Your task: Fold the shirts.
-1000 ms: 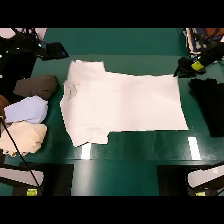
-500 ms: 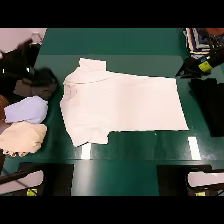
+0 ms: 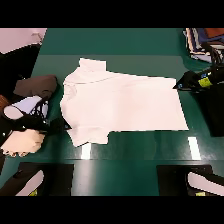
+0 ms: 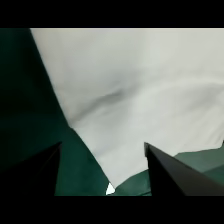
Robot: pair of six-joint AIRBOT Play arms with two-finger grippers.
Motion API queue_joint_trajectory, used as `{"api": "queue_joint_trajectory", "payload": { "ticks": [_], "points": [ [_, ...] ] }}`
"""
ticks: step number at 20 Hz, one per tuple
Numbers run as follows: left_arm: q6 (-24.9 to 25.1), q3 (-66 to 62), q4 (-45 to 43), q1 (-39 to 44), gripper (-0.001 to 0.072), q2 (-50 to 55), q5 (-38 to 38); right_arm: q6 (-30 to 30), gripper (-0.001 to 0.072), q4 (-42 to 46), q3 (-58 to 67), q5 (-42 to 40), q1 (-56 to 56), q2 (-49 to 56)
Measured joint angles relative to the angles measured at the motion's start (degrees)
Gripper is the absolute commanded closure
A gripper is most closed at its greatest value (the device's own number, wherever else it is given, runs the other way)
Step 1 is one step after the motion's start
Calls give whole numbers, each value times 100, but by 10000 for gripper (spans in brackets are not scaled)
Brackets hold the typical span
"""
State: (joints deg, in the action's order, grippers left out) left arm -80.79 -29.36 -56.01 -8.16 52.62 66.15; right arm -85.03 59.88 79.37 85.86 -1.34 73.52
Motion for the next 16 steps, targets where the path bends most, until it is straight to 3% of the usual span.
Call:
{"api": "queue_joint_trajectory", "payload": {
  "ticks": [7,8,9,10,11,16],
  "points": [
    [245,658,625,-2,108,-87,-730,4,377,-166,-195,-157,0,-219],
    [299,686,715,0,218,-79,-820,4,377,-175,-201,-164,0,-247],
    [374,717,767,0,430,-68,-938,4,377,-179,-208,-170,0,-280],
    [450,739,772,-4,578,-48,-1023,4,377,-179,-212,-170,0,-323],
    [527,748,848,-4,679,-52,-1058,4,377,-181,-212,-170,0,-363],
    [789,651,1054,0,683,-63,-1106,-4,377,-85,-269,31,267,-546]
  ]
}}
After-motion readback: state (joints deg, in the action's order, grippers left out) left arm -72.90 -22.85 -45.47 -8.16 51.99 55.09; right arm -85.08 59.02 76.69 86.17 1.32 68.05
